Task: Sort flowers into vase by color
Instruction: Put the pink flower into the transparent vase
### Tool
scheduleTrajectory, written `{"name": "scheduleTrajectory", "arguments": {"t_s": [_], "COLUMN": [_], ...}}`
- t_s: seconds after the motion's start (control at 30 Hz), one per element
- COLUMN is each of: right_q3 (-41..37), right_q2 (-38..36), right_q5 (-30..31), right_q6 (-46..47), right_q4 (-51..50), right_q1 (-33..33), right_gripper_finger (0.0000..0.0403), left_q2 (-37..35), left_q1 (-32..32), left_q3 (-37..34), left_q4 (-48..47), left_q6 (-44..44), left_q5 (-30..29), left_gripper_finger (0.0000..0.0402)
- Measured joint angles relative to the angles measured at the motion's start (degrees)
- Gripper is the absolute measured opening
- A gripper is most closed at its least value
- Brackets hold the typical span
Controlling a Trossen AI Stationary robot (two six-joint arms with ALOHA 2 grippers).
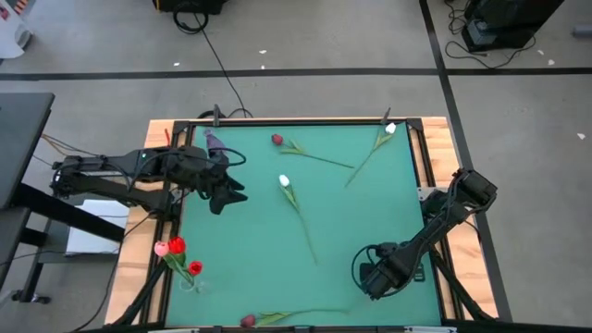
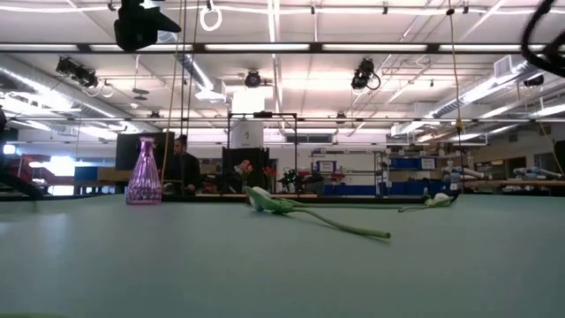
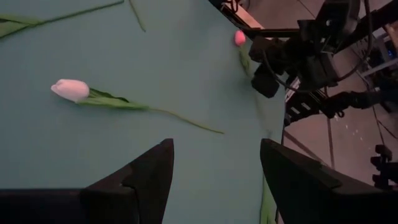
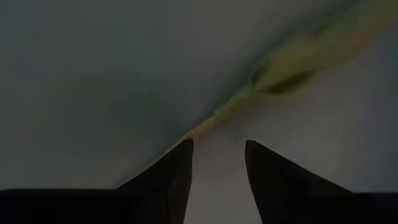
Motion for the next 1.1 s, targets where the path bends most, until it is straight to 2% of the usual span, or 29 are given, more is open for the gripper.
{"name": "scheduleTrajectory", "arguments": {"t_s": [0.13,0.3,0.47,0.67,0.77,0.83,0.93,1.1], "right_q3": [0.06,0.06,0.10,0.06,-0.29,-1.17,-3.28,-6.21], "right_q2": [-1.51,-5.27,-10.59,-14.45,-15.59,-16.21,-16.93,-16.56], "right_q5": [8.93,11.79,8.51,6.78,7.54,8.63,9.06,10.07], "right_q6": [-2.43,-9.72,-33.04,-70.13,-89.45,-98.77,-108.08,-111.30], "right_q4": [-0.66,-1.11,-4.26,-19.49,-19.22,-17.31,-11.34,-4.78], "right_q1": [-0.34,-1.21,-3.56,-5.12,-4.78,-4.12,-3.30,-3.15], "right_gripper_finger": [0.0160,0.0160,0.0160,0.0160,0.0160,0.0160,0.0160,0.0160], "left_q2": [0.04,0.42,0.74,1.32,1.89,2.36,2.90,2.93], "left_q1": [0.17,1.66,3.48,5.63,6.01,6.03,6.03,6.01], "left_q3": [0.00,0.00,0.00,0.00,0.04,-0.02,0.02,0.00], "left_q4": [0.70,1.54,1.77,1.71,1.88,1.54,1.87,1.77], "left_q6": [0.02,1.06,4.10,6.87,8.14,8.96,9.29,9.25], "left_q5": [0.00,0.02,1.18,2.81,2.83,2.82,2.82,2.59], "left_gripper_finger": [0.0244,0.0244,0.0244,0.0244,0.0244,0.0244,0.0244,0.0244]}}
